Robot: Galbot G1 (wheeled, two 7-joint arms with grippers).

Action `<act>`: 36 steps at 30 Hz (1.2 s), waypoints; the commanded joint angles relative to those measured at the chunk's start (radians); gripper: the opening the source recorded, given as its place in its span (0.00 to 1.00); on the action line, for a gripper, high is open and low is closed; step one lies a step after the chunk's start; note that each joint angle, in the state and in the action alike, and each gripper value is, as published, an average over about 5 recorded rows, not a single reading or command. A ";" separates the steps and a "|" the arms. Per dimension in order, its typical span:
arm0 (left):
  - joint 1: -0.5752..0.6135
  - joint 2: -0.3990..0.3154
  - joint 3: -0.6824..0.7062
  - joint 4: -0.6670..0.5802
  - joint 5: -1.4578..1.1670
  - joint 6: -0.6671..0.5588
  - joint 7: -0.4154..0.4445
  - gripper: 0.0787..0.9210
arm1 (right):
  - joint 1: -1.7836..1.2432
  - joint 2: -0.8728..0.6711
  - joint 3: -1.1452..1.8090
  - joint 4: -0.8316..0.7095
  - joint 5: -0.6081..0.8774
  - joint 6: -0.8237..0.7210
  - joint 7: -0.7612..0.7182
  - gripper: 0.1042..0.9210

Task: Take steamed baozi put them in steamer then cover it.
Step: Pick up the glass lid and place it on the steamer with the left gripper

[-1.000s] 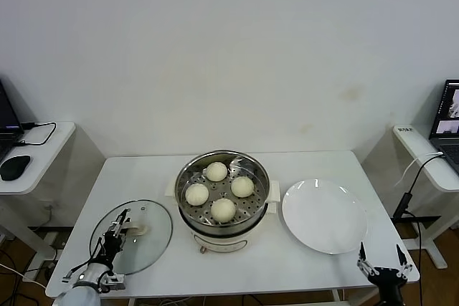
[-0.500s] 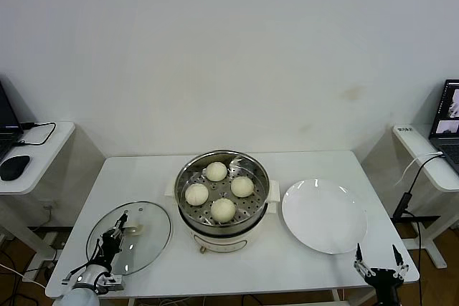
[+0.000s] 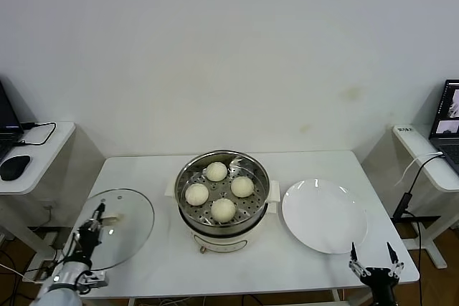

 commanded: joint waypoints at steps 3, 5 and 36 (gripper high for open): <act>0.096 0.086 -0.118 -0.383 -0.147 0.167 0.202 0.07 | -0.011 -0.003 -0.023 0.013 -0.020 0.006 -0.001 0.88; 0.091 0.107 -0.076 -0.433 -0.177 0.198 0.234 0.07 | -0.011 -0.001 -0.029 0.013 -0.028 0.009 -0.001 0.88; -0.491 -0.047 0.744 -0.362 0.160 0.587 0.499 0.07 | 0.034 0.055 -0.143 -0.043 -0.251 0.028 0.059 0.88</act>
